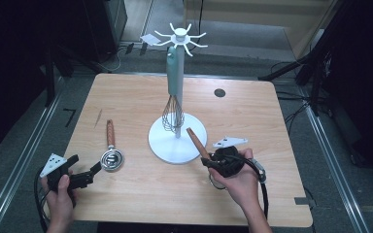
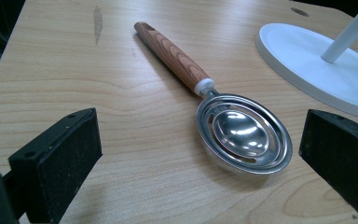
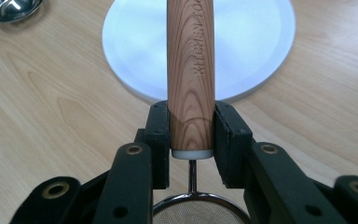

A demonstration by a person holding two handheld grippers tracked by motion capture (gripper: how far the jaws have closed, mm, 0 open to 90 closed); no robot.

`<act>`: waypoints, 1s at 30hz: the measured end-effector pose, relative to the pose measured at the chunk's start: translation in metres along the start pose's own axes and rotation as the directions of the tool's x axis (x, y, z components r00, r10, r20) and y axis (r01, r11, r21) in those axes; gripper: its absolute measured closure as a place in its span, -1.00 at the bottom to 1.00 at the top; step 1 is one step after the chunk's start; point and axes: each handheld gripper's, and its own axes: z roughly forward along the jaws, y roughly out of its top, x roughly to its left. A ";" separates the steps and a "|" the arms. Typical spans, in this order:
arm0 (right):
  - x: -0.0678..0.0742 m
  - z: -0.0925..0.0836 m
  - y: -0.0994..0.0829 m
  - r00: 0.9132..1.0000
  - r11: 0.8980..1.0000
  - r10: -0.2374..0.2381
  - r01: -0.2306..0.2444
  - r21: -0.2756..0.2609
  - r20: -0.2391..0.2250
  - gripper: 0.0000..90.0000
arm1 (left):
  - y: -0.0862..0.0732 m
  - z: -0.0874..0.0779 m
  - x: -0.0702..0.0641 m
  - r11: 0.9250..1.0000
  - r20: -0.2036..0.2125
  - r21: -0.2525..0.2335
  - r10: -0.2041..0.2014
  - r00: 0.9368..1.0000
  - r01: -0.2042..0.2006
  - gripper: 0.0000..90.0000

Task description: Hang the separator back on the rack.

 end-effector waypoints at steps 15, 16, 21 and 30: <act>0.003 -0.022 0.004 0.999 0.987 -0.009 0.015 -0.162 0.036 0.58 | 0.000 0.000 0.000 1.000 -0.001 0.001 0.002 1.000 -0.002 -1.00; 0.004 -0.023 0.005 0.999 0.984 -0.009 0.015 -0.177 0.036 0.58 | 0.000 0.000 0.000 1.000 -0.002 0.001 0.002 1.000 -0.002 -1.00; 0.006 -0.032 0.007 0.999 0.968 -0.009 0.022 -0.252 0.054 0.58 | 0.000 0.000 0.000 1.000 -0.002 0.000 0.002 1.000 -0.002 -1.00; 0.013 -0.041 0.010 0.998 0.947 -0.014 0.033 -0.320 0.061 0.58 | 0.000 0.000 0.000 1.000 -0.003 -0.002 0.000 1.000 0.000 -1.00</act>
